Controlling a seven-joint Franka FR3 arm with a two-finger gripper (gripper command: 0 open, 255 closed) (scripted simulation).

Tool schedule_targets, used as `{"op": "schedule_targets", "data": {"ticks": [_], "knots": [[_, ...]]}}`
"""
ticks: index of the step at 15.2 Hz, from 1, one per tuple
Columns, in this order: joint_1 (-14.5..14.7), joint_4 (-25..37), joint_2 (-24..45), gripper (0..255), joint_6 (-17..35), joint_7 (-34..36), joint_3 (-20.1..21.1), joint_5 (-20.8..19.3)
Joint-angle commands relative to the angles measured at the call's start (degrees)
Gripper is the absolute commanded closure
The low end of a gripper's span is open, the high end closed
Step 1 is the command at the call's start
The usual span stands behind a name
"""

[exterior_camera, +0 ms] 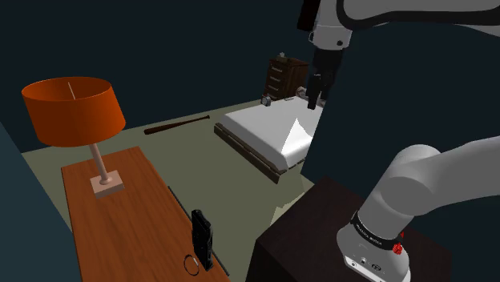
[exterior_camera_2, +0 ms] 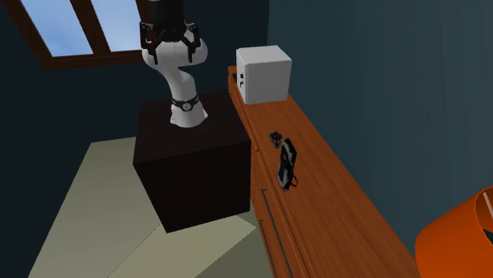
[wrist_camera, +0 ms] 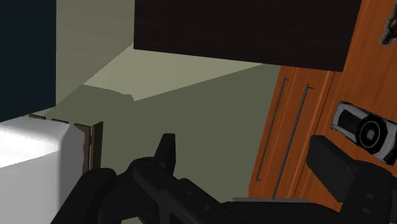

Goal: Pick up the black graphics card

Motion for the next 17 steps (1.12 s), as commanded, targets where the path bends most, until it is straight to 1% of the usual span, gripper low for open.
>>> {"op": "schedule_targets", "data": {"ticks": [1, 9, 17], "knots": [[0.0, 0.0, 0.0, 0, 0.0, 0.0, 0.0, 0.0], [2.9, -5.1, 7.1, 0, 10.7, 8.2, 6.5, 5.6], [5.2, -5.8, 19.0, 0, 22.3, 16.1, 13.3, 9.6]]}}
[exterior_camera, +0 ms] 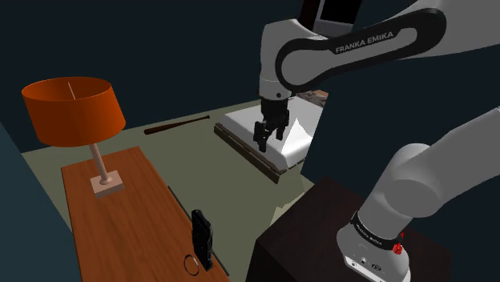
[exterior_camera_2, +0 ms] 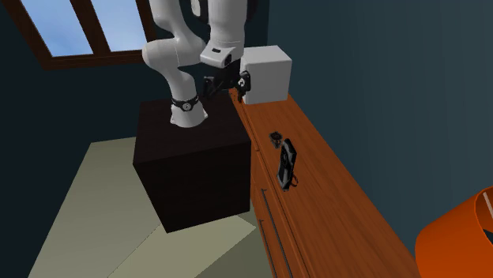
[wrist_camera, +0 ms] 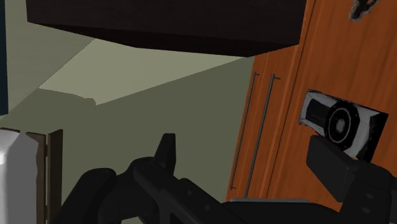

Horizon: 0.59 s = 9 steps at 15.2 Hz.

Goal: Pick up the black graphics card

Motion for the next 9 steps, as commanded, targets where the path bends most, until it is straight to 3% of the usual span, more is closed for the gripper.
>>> {"op": "schedule_targets", "data": {"ticks": [1, 9], "knots": [[0.6, 0.5, 3.7, 0, 3.1, 2.3, 1.8, 0.7], [2.1, 5.2, 19.9, 0, 13.7, 11.2, 7.7, -0.1]]}}
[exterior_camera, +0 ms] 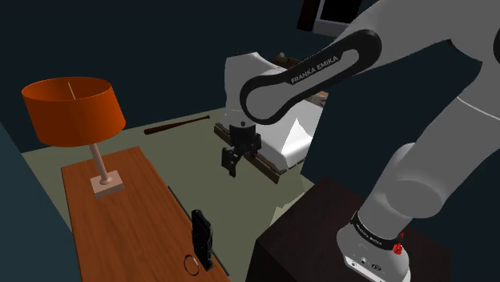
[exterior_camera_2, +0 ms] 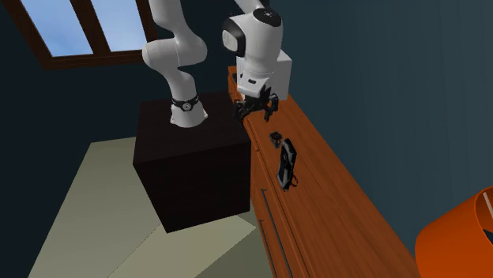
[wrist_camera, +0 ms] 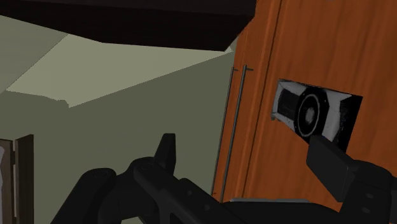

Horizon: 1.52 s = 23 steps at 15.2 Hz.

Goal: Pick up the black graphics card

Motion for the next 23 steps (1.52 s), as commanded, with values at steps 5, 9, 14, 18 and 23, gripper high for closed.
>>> {"op": "schedule_targets", "data": {"ticks": [5, 9, 14, 18, 23], "knots": [[1.8, 5.6, 13.8, 0, 7.2, 7.6, 2.7, -3.9], [4.2, 11.1, 23.0, 0, 10.1, 12.7, 2.9, -7.4], [8.4, 19.5, 34.2, 0, 12.2, 17.9, 1.8, -11.3], [9.3, 20.1, 36.7, 0, 14.0, 18.5, 1.0, -12.3], [10.0, 20.4, 39.7, 0, 16.5, 19.1, 0.0, -13.6]]}}
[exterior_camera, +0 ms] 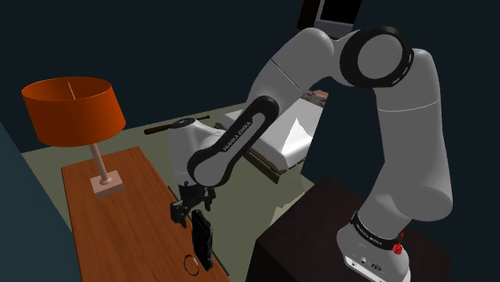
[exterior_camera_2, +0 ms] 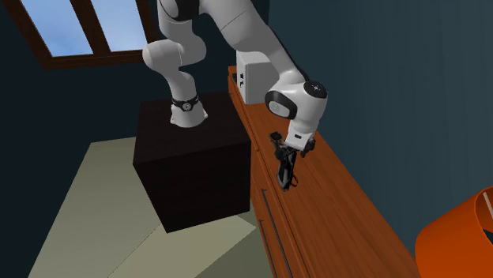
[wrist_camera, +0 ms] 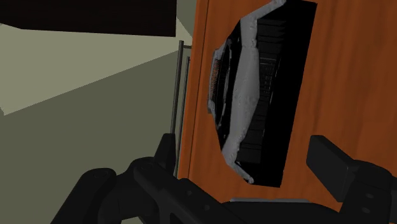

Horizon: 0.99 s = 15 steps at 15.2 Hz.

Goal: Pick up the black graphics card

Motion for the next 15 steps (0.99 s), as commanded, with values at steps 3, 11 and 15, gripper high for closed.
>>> {"op": "schedule_targets", "data": {"ticks": [3, 11, 15], "knots": [[0.2, 0.1, 0.3, 255, 0.3, 0.2, -0.1, -0.1], [0.1, 0.0, 0.3, 255, 0.3, 0.1, -0.1, -0.1], [-0.6, -0.3, -2.3, 255, -1.9, -0.4, 0.8, 1.0]]}}
